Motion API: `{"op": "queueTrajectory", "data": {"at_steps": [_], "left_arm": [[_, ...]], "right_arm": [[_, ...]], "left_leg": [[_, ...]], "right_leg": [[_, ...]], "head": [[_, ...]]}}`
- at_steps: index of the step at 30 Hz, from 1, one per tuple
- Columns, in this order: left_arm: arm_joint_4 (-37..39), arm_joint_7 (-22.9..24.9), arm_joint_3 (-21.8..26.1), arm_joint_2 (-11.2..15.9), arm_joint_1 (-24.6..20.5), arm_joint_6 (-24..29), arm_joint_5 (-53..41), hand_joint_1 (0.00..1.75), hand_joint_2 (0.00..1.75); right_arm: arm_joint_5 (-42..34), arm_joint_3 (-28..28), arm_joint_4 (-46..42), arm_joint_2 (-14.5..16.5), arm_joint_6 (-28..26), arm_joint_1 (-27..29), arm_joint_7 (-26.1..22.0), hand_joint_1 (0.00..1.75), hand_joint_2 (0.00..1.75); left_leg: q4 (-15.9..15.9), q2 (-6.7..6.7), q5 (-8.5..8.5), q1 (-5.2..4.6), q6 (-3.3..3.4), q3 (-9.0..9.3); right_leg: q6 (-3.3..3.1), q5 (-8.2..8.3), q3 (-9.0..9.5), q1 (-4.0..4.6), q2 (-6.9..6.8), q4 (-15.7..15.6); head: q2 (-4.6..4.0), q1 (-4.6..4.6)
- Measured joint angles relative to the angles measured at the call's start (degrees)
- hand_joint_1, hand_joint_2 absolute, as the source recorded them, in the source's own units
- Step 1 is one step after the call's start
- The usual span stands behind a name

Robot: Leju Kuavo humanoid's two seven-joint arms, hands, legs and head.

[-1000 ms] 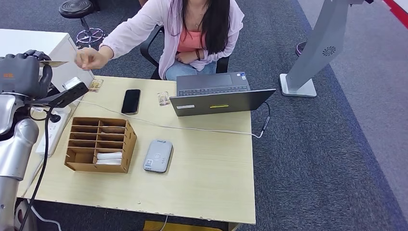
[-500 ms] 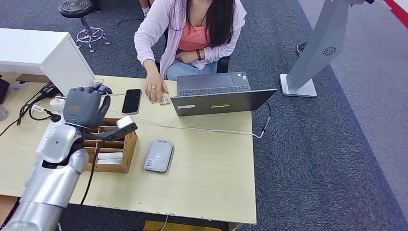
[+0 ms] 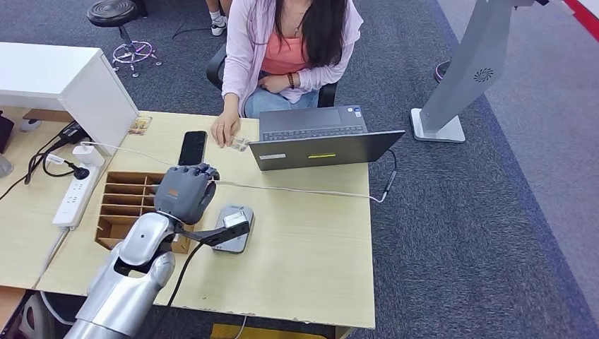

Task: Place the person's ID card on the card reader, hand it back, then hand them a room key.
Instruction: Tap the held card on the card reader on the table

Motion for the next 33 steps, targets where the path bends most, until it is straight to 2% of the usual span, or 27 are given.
{"op": "queueTrajectory", "data": {"at_steps": [13,22,24,28,33], "left_arm": [[8.1,1.4,-3.1,-0.8,0.0,-7.9,-0.1,1.75,1.75],[12.2,-0.4,-3.9,-0.4,-2.2,-10.9,4.5,1.75,1.75],[12.4,0.5,-3.9,-0.2,-2.8,-9.3,4.7,1.75,1.75],[10.9,3.2,-3.7,0.8,-4.5,-1.7,3.8,1.75,1.75],[6.5,3.7,-1.7,2.8,-8.1,5.4,0.7,1.75,1.75]], "right_arm": [[1.1,-1.1,0.2,0.2,0.2,0.0,0.4,0.0,0.0],[1.8,-1.4,0.2,0.2,0.3,-0.1,0.3,0.0,0.0],[2.1,-1.5,0.2,0.2,0.3,0.0,0.2,0.0,0.0],[2.7,-1.8,0.2,0.2,0.3,0.0,-0.1,0.0,0.0],[3.8,-2.2,0.3,0.2,0.3,0.0,-0.3,0.0,0.0]], "left_leg": [[0.0,0.01,0.0,0.0,0.01,-0.01],[0.0,-0.01,0.0,0.01,0.0,-0.01],[0.0,-0.01,0.01,0.01,0.0,-0.01],[0.0,-0.02,0.04,0.03,0.0,-0.03],[0.0,-0.02,0.04,0.04,0.0,-0.03]], "right_leg": [[0.0,0.0,-0.01,-0.01,0.0,0.0],[0.0,0.0,0.0,0.0,-0.01,0.0],[0.0,0.01,0.0,0.0,-0.01,0.0],[0.0,0.01,0.0,0.0,-0.03,0.0],[0.0,0.02,0.01,0.0,-0.02,0.0]], "head": [[0.0,-0.01],[0.0,-0.01],[0.0,-0.01],[0.0,0.0],[0.0,-0.01]]}}
